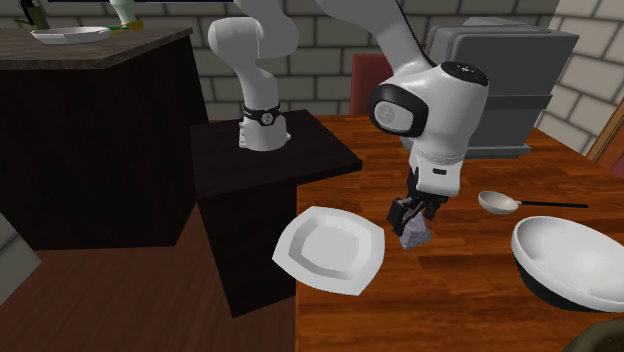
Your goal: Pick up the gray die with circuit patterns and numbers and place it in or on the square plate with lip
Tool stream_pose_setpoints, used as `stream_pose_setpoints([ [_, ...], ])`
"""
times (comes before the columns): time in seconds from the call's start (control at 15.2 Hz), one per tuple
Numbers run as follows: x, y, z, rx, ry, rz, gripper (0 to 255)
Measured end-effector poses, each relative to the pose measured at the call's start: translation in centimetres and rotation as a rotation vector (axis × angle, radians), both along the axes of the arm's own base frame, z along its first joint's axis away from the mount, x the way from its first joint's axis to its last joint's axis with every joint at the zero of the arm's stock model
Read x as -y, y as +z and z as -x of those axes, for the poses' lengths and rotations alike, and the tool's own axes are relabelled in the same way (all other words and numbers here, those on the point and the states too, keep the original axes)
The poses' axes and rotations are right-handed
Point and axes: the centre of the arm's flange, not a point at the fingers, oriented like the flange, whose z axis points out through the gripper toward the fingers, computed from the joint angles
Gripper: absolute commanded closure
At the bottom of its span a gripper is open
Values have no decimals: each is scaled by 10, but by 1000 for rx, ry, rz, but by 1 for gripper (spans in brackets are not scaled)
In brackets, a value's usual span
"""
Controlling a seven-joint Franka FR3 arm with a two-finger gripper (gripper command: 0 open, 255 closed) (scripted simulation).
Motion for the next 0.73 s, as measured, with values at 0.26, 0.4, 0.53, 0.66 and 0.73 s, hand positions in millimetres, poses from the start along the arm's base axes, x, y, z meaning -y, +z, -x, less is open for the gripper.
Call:
stream_pose_setpoints([
  [0.26,0,-2,-1,1,0,0,0],
  [0.4,0,-2,-1,1,0,0,255],
  [0.53,-1,-1,-1,2,1,-1,255],
  [0.66,-1,-1,-1,3,1,-1,255],
  [0.73,-1,-1,-1,3,1,-1,255],
])
